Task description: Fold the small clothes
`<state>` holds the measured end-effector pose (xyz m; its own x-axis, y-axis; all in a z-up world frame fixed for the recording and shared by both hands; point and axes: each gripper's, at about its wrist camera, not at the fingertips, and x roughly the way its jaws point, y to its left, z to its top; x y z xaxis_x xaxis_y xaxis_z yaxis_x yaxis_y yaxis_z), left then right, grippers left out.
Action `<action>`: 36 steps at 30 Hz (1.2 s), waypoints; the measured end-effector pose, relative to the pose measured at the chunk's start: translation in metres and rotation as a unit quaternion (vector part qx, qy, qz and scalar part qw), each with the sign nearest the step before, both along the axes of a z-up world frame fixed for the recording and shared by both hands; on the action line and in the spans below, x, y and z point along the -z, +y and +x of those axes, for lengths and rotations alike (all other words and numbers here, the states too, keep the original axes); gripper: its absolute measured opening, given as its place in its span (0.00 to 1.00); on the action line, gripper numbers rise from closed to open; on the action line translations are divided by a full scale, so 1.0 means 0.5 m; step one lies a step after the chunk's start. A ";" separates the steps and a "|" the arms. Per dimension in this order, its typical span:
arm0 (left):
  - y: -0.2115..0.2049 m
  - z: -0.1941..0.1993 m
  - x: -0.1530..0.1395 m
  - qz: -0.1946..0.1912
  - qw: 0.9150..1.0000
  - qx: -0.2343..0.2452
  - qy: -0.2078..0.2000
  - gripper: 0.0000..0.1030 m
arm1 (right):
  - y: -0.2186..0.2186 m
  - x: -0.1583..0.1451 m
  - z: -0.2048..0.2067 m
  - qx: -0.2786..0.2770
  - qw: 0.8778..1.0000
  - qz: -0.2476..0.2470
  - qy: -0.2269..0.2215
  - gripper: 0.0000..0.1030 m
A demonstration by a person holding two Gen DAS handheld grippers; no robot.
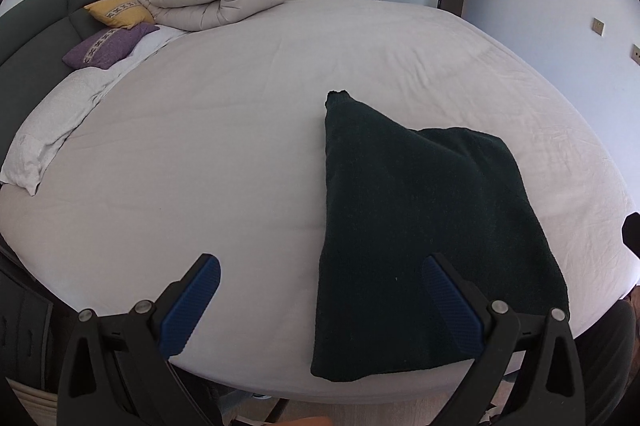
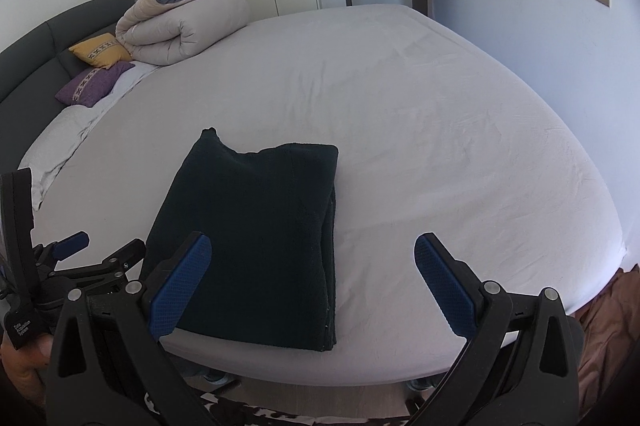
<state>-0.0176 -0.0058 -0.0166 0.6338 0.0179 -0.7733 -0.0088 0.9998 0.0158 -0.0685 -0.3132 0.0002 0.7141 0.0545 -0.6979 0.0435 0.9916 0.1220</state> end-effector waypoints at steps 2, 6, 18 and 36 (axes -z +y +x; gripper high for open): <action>0.000 0.001 0.003 0.000 1.000 -0.003 0.003 1.00 | -0.004 0.007 0.004 0.003 1.000 0.002 0.006 1.00; 0.002 0.002 0.009 -0.004 1.000 -0.003 0.008 1.00 | -0.011 0.016 0.009 0.008 1.000 0.003 0.013 1.00; 0.003 0.002 0.011 -0.004 1.000 -0.001 0.010 1.00 | -0.001 0.022 0.012 0.004 1.000 0.002 0.022 1.00; 0.011 0.006 0.022 -0.015 1.000 -0.001 0.018 1.00 | 0.028 0.033 0.025 0.002 0.999 -0.001 0.035 1.00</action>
